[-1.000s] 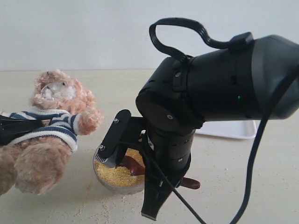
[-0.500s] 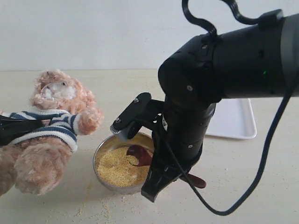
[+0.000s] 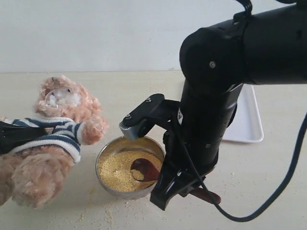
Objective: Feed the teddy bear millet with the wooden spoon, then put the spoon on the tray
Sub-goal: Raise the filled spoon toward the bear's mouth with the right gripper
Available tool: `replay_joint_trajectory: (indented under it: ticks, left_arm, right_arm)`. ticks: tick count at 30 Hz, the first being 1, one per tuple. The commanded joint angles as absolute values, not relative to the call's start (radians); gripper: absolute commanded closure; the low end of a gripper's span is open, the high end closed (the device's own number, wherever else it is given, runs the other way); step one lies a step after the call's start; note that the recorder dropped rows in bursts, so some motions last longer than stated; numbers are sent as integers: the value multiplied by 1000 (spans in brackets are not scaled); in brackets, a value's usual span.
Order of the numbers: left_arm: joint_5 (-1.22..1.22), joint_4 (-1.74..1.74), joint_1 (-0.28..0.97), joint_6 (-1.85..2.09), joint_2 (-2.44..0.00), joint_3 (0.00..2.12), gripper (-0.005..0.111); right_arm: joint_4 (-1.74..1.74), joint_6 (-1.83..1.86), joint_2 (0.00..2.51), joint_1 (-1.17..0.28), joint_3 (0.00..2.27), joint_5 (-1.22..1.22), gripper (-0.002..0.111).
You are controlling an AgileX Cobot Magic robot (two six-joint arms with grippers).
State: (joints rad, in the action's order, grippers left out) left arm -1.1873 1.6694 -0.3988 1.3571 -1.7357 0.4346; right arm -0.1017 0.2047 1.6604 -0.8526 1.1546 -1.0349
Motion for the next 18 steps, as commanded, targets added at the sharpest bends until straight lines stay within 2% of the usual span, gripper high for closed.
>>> replay_joint_trajectory:
  ticks: [1,8,18]
  left_arm:
    - [-1221,1590,-395,1268,-1730,417,102]
    - [-1212,1578,-397,1268,-1691,348,102]
    - [-1162,1586,-397,1263,-1572,279,102]
  right_arm:
    - [-133,239,1626,-799,1186,-1131,108]
    - [-228,276,1613,-767,1318,-1219,108]
    - [-322,271,1615,-767,1545,-1221,108]
